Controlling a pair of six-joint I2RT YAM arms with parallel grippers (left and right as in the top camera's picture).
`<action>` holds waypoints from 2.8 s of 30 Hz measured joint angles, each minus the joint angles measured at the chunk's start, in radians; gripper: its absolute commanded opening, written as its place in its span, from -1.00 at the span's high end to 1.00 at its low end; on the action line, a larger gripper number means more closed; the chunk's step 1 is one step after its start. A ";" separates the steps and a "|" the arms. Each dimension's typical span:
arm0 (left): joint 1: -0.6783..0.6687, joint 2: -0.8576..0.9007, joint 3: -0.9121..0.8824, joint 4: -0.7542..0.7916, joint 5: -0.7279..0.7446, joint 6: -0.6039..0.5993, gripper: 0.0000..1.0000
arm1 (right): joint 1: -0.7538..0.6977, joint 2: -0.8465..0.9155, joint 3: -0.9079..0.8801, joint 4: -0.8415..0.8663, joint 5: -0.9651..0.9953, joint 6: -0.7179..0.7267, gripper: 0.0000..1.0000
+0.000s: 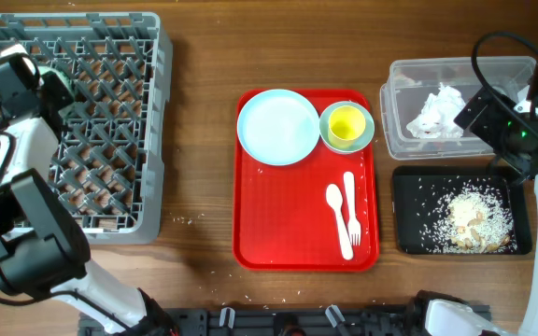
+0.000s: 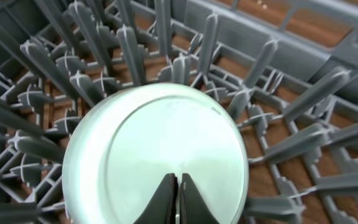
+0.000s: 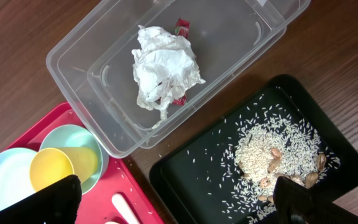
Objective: Sort waste into correct bins and load items into the dishwasher rack
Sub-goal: 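Release the bowl and swing the left gripper back toward the red tray, then grasp the light-blue plate rim with the left gripper and lift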
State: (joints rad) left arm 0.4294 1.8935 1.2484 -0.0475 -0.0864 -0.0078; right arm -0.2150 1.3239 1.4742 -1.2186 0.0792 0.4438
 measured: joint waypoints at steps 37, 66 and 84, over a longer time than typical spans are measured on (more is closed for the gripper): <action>-0.884 -0.328 0.002 -0.659 0.545 -0.317 -0.80 | 0.000 0.000 0.000 0.000 0.000 0.000 -0.99; -1.094 0.032 -0.029 -0.422 -0.017 -0.336 0.68 | 0.000 0.000 0.000 0.000 0.000 0.000 -1.00; -1.094 0.040 -0.017 -0.788 0.130 -0.399 0.92 | 0.000 0.000 0.000 0.000 0.000 0.000 -0.99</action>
State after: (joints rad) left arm -0.6647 1.9335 1.2312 -0.8352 0.0437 -0.4068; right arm -0.2150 1.3239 1.4742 -1.2190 0.0792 0.4438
